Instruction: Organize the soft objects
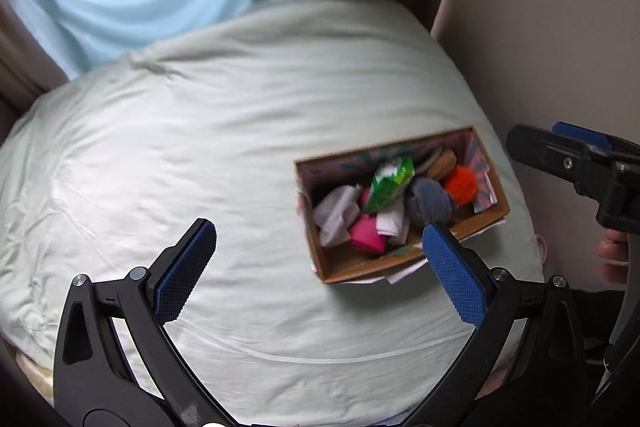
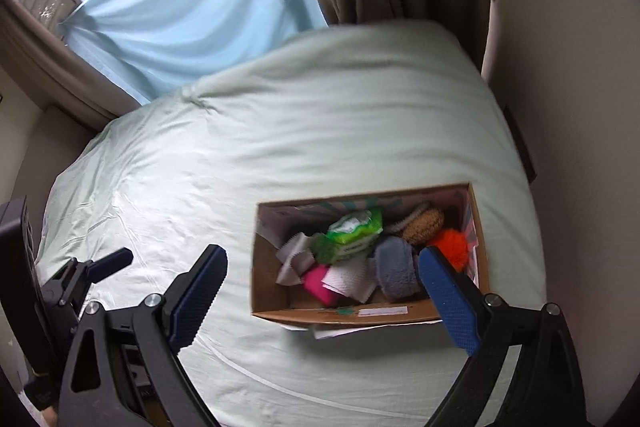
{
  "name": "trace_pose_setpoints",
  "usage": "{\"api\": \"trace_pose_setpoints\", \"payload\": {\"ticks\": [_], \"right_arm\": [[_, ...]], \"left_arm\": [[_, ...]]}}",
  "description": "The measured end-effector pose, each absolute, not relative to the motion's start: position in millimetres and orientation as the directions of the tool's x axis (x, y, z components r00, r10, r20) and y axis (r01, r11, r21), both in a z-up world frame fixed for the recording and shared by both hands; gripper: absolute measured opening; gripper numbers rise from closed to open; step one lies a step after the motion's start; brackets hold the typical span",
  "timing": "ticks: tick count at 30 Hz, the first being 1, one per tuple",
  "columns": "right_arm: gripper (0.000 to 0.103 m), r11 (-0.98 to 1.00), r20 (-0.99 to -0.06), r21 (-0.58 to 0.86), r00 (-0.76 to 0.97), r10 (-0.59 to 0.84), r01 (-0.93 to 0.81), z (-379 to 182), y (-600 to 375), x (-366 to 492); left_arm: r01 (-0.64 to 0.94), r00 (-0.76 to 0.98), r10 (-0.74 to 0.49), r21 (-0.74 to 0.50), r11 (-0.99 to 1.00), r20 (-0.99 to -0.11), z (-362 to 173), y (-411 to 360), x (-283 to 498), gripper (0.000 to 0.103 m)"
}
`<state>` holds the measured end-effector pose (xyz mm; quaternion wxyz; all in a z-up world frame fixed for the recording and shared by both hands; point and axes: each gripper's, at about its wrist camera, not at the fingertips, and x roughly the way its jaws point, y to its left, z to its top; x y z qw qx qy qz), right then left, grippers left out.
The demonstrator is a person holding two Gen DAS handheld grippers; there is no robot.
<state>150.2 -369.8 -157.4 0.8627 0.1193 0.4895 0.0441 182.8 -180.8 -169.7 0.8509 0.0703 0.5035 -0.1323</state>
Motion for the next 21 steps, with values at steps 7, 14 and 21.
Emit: {"api": "trace_pose_setpoints", "payload": {"ticks": [7,14,21], "right_arm": [[0.095,0.987,-0.776,0.161,0.620,0.118,0.014,-82.3,-315.6,119.4],[0.095,0.989,-0.684,0.146,0.719,0.122,-0.029,-40.9,-267.1,88.0],[0.095,0.994,-0.598,0.089,0.795,0.103,-0.062,-16.1,-229.2,56.5]], "left_arm": [[0.203,0.616,-0.152,-0.031,0.979,-0.773,-86.5,-100.1,154.3,0.103],[0.124,0.708,-0.159,-0.099,0.987,-0.688,-38.3,-21.0,121.7,0.103],[0.094,0.793,-0.137,-0.102,0.990,-0.594,-7.8,11.1,88.1,0.103]]}}
